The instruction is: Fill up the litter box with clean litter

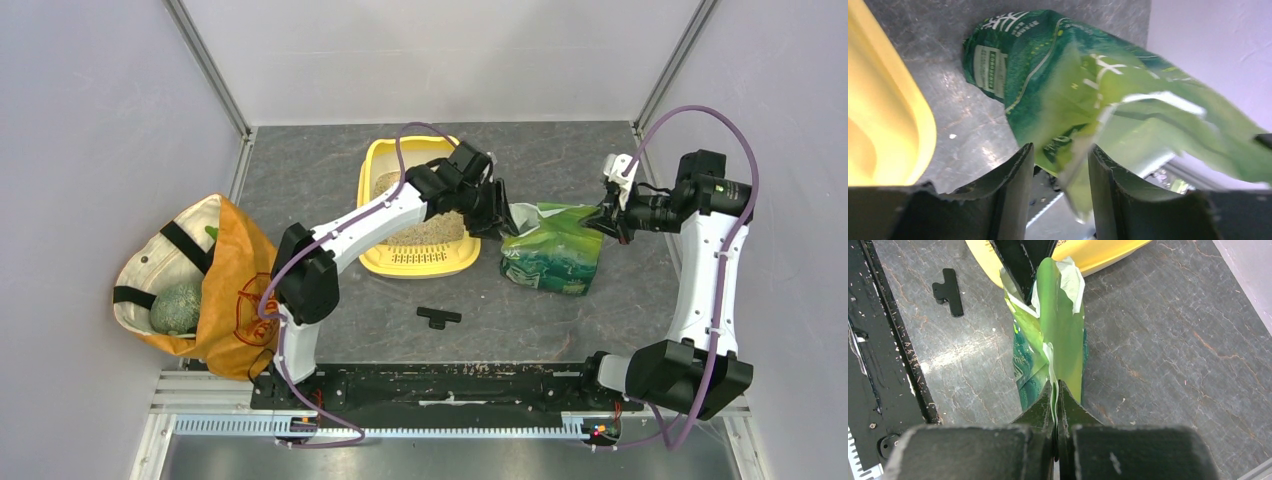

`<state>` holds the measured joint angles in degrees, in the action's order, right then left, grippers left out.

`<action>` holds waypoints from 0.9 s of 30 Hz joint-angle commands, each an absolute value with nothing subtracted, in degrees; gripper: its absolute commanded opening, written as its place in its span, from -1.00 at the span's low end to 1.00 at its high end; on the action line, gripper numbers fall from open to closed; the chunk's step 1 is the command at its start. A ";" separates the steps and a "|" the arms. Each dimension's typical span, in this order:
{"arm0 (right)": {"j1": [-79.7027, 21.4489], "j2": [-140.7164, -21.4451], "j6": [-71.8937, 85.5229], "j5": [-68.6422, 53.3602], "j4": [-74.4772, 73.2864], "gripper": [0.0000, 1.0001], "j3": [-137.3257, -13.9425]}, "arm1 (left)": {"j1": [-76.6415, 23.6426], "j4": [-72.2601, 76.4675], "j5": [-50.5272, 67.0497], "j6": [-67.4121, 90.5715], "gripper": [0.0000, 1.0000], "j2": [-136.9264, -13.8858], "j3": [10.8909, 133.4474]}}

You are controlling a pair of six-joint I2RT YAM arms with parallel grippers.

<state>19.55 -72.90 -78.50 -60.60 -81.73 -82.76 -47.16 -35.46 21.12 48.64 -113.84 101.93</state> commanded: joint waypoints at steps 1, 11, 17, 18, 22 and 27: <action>19.07 -71.96 -77.75 -64.28 -80.64 -1.00 -82.97 | -48.33 -42.10 16.35 60.53 -0.04 -113.84 107.13; 18.46 -73.81 -72.26 -67.39 -75.94 -1.00 -87.19 | -48.52 -33.90 17.54 54.94 -0.96 -117.82 119.99; 16.81 -76.17 -72.89 -68.94 -79.38 -1.00 -92.74 | -50.54 -24.04 11.18 47.56 -0.96 -111.62 113.96; 16.59 -76.16 -74.03 -68.46 -79.78 -1.00 -92.02 | -50.49 -23.76 10.94 48.05 -0.97 -111.24 111.23; 16.59 -76.41 -77.66 -64.86 -79.05 -1.00 -87.99 | -50.37 -24.32 11.73 49.84 -0.96 -109.47 101.81; 16.63 -77.88 -79.67 -62.03 -79.79 -0.85 -86.38 | -50.18 -26.34 9.14 46.72 -0.97 -106.52 97.24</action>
